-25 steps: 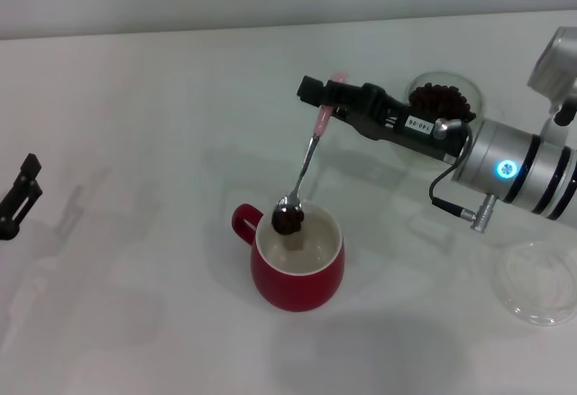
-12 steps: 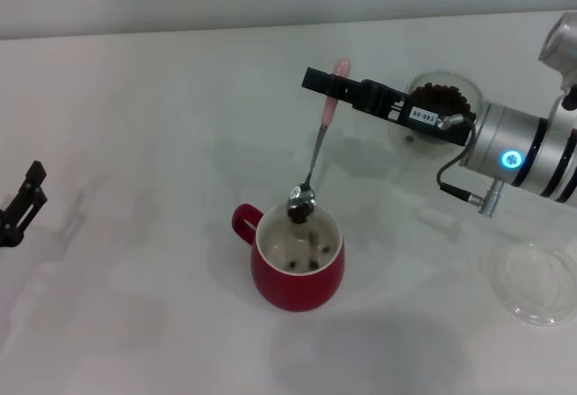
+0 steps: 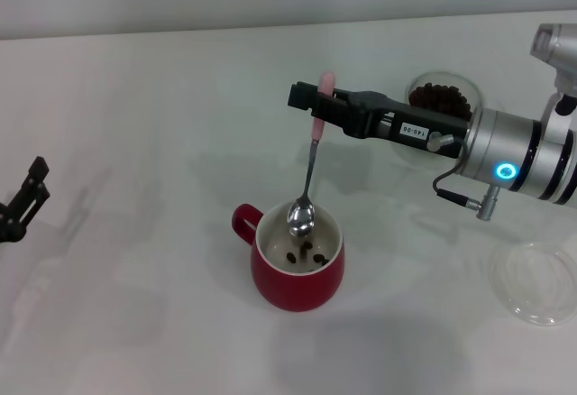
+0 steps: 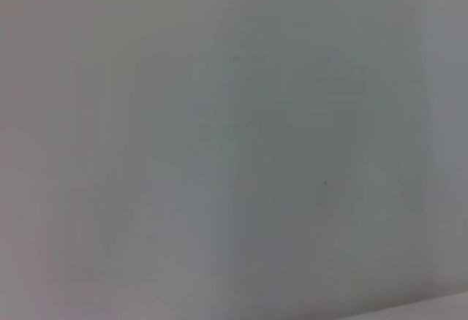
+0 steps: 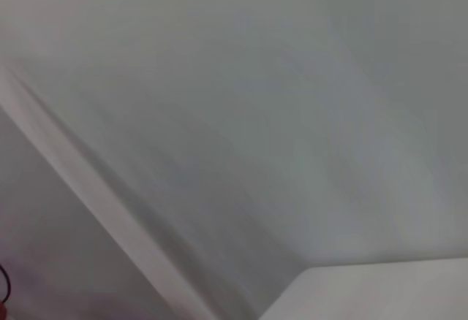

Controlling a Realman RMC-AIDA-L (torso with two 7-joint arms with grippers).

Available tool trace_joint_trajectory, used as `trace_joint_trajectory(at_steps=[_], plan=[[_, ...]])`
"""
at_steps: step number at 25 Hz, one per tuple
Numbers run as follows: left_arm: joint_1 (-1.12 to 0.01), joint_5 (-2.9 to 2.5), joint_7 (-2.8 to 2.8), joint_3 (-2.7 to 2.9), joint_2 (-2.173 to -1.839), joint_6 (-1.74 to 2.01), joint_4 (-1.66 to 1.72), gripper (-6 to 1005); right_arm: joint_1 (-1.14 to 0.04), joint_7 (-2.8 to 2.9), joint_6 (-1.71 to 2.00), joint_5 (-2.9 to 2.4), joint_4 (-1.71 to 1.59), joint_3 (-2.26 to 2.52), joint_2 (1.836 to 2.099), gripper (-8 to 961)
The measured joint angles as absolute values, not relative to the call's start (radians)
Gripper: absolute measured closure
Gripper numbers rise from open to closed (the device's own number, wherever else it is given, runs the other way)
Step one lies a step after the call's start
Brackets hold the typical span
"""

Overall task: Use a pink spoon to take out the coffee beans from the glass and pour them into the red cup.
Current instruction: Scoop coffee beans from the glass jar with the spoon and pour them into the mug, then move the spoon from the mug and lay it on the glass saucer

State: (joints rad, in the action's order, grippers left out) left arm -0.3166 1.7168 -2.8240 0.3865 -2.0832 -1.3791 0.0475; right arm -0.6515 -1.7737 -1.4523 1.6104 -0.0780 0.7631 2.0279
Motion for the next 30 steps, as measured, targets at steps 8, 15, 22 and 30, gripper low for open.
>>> trace_joint_trajectory(at_steps=[8,15,22,30], plan=[[-0.326,1.722,-2.824,0.385,-2.082,-1.377,0.051,242,-0.639,-1.761,-1.533,1.632,-0.079,0.743,2.022,794],[-0.328,1.728,-2.824,0.380,-2.080,-1.376,0.057,242,-0.561,-1.661,-1.643,1.667,-0.145,0.726,2.014,793],[-0.328,1.730,-2.824,0.379,-2.078,-1.376,0.059,242,-0.397,-1.611,-1.658,1.698,-0.309,0.716,1.996,793],[-0.329,1.732,-2.824,0.379,-2.079,-1.355,0.078,242,-0.269,-1.611,-1.697,1.727,-0.348,0.711,1.948,792]])
